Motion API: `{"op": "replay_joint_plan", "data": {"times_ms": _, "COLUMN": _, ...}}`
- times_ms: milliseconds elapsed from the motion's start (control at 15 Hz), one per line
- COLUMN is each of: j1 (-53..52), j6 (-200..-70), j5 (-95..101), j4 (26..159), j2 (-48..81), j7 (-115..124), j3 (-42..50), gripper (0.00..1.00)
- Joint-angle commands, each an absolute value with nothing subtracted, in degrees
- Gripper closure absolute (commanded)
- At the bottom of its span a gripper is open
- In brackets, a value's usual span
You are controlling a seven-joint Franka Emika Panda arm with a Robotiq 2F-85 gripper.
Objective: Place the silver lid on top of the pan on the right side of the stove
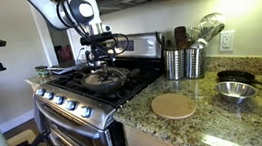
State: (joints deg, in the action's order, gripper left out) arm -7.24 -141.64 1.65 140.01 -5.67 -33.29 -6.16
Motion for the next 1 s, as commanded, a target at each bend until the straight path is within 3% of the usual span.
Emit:
{"op": "replay_joint_plan", "data": {"times_ms": 0, "j1": -6.8, "j6": -138.0, "j5": 0.7, "j4": 141.2, "j2": -12.6, "j7": -29.5, "j3": -4.8, "gripper": 0.00}}
{"op": "replay_joint_plan", "data": {"times_ms": 600, "j1": -4.9, "j6": -136.6, "j5": -0.6, "j4": 142.0, "j2": -23.5, "j7": -9.6, "j3": -2.8, "gripper": 0.00}}
{"op": "replay_joint_plan", "data": {"times_ms": 933, "j1": -5.6, "j6": -137.0, "j5": -0.6, "j4": 140.3, "j2": -21.6, "j7": -10.9, "j3": -2.3, "gripper": 0.00}}
